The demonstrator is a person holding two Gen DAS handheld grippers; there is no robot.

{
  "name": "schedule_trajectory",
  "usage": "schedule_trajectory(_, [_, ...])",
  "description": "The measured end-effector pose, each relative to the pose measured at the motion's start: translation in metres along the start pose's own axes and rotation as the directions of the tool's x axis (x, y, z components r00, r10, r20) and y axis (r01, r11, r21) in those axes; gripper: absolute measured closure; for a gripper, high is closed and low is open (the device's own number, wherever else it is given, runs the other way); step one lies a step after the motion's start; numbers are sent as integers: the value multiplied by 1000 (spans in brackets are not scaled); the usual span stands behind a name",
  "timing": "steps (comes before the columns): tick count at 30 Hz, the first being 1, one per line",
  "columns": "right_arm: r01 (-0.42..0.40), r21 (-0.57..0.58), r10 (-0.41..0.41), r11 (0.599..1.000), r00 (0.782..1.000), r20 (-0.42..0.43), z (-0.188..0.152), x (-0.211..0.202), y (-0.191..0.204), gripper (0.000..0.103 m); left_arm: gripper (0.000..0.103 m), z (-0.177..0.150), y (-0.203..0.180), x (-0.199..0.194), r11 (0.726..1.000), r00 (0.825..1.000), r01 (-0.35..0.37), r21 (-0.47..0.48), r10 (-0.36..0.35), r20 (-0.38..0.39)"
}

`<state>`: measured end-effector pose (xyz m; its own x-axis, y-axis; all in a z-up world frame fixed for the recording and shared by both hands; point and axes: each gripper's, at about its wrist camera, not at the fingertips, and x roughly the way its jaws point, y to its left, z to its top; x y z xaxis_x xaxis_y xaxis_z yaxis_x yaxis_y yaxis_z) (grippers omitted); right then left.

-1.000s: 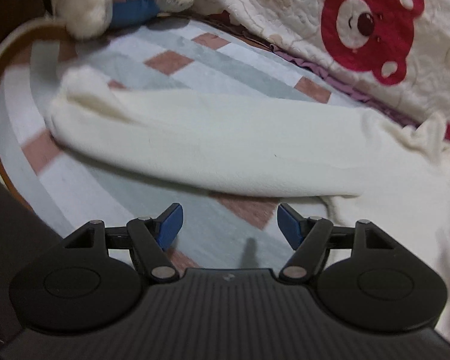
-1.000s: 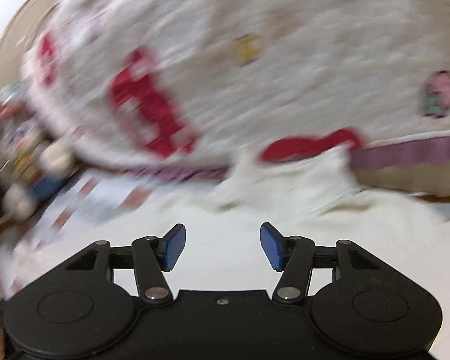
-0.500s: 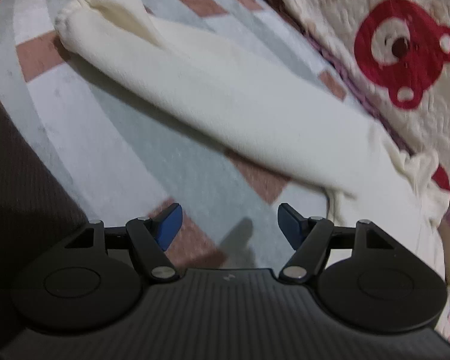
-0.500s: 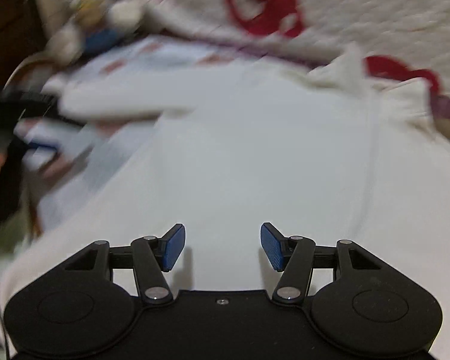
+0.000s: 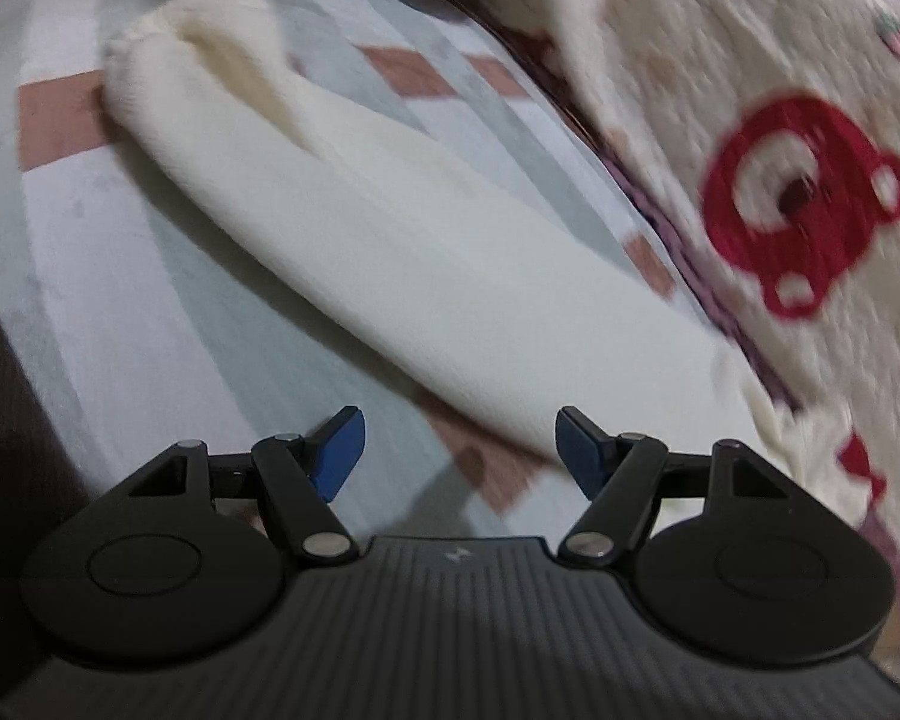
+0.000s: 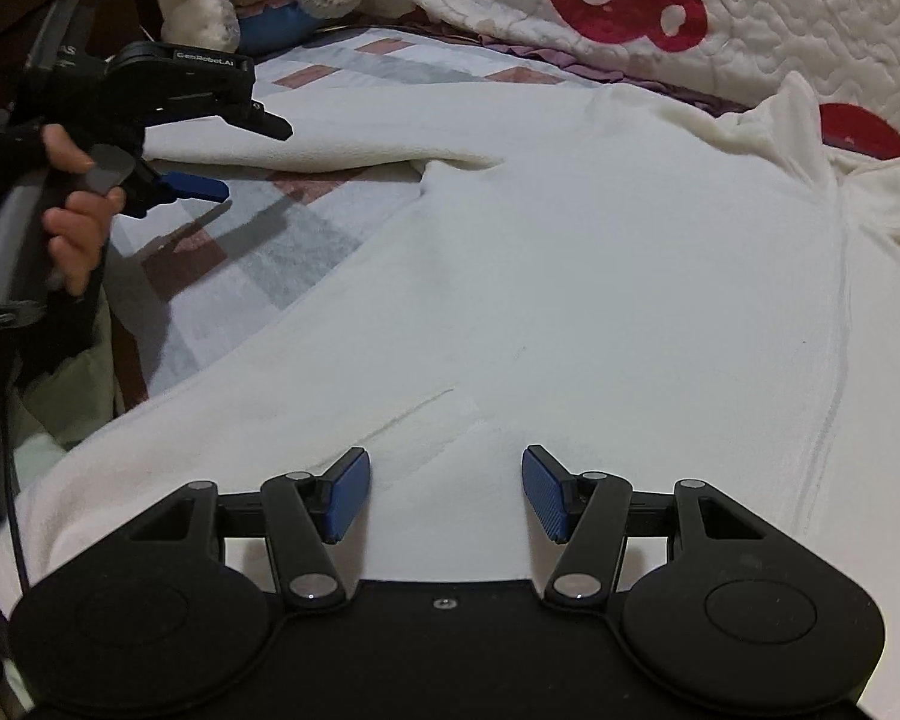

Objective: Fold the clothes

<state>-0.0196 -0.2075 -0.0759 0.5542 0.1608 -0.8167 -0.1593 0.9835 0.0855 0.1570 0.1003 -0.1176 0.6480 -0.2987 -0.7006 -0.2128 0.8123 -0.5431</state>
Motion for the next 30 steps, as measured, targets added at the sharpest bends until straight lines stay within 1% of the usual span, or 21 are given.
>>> schedule_trajectory(2, [14, -6, -13, 1000, 998, 57, -1, -3, 0, 42, 33, 5, 11, -2, 997, 997, -42, -60, 46, 57])
schedule_trajectory(3, [30, -2, -30, 1000, 994, 106, -1, -7, 0, 42, 33, 9, 14, -4, 994, 993, -72, -80, 79, 93])
schedule_trajectory(4, [46, 5, -46, 999, 986, 160, 0, -12, -1, 41, 33, 12, 17, -6, 990, 985, -105, -97, 117, 126])
schedule_trajectory(6, [50, 8, -50, 999, 972, 228, 8, -20, -4, 41, 33, 20, 21, -10, 976, 963, -184, -114, 203, 179])
schedule_trajectory(7, [52, -13, -47, 999, 969, 244, 17, -21, -5, 41, 32, 25, 24, -10, 970, 953, -203, -132, 227, 201])
schedule_trajectory(8, [55, -33, -44, 998, 964, 261, 25, -23, -6, 41, 28, 29, 27, -9, 963, 944, -220, -153, 250, 217])
schedule_trajectory(10, [82, -79, -56, 994, 957, 285, 44, -21, -8, 41, 27, 39, 32, 1, 948, 932, -241, -209, 286, 224])
schedule_trajectory(11, [84, -101, -52, 991, 956, 289, 53, -17, -9, 43, 26, 43, 32, 4, 947, 922, -245, -209, 294, 251])
schedule_trajectory(12, [86, -115, -50, 990, 956, 288, 61, -12, -11, 58, 26, 49, 31, 9, 946, 916, -261, -193, 305, 259])
schedule_trajectory(13, [87, -118, -51, 989, 959, 278, 68, -5, -15, 79, 26, 54, 31, 13, 946, 912, -272, -176, 312, 267])
schedule_trajectory(14, [89, -117, -55, 989, 963, 265, 75, 2, -17, 82, 38, 56, 33, 14, 950, 912, -272, -151, 305, 276])
schedule_trajectory(15, [92, -110, -62, 990, 967, 248, 80, 10, -20, 83, 91, 58, 34, 14, 954, 912, -268, -132, 296, 283])
schedule_trajectory(17, [85, -85, -65, 993, 975, 214, 89, 30, -28, 84, 93, 59, 40, 10, 963, 919, -239, -126, 266, 291])
schedule_trajectory(18, [80, -69, -65, 994, 978, 199, 92, 41, -33, 84, 93, 60, 40, 7, 966, 917, -224, -132, 255, 306])
schedule_trajectory(19, [79, -53, -68, 995, 980, 186, 94, 52, -37, 84, 93, 60, 38, 2, 969, 911, -216, -121, 245, 331])
schedule_trajectory(20, [78, -36, -70, 996, 982, 173, 96, 62, -40, 84, 93, 62, 32, -2, 970, 900, -226, -88, 242, 362])
schedule_trajectory(23, [68, 19, -70, 998, 988, 135, 101, 91, -46, 84, 93, 62, 9, -12, 960, 851, -279, 27, 235, 470])
schedule_trajectory(25, [50, 71, -60, 996, 988, 145, 101, 102, -45, 82, 93, 59, 5, -15, 958, 836, -287, 18, 241, 492])
schedule_trajectory(28, [40, 131, -63, 991, 982, 177, 95, 107, -40, 78, 93, 58, 9, -11, 956, 846, -294, -16, 268, 462])
schedule_trajectory(29, [31, 141, -57, 990, 981, 185, 93, 107, -38, 78, 93, 57, 9, -11, 956, 849, -293, -19, 269, 455])
schedule_trajectory(30, [13, 144, -39, 990, 982, 186, 91, 105, -37, 78, 93, 55, 5, -12, 959, 850, -283, -5, 253, 462])
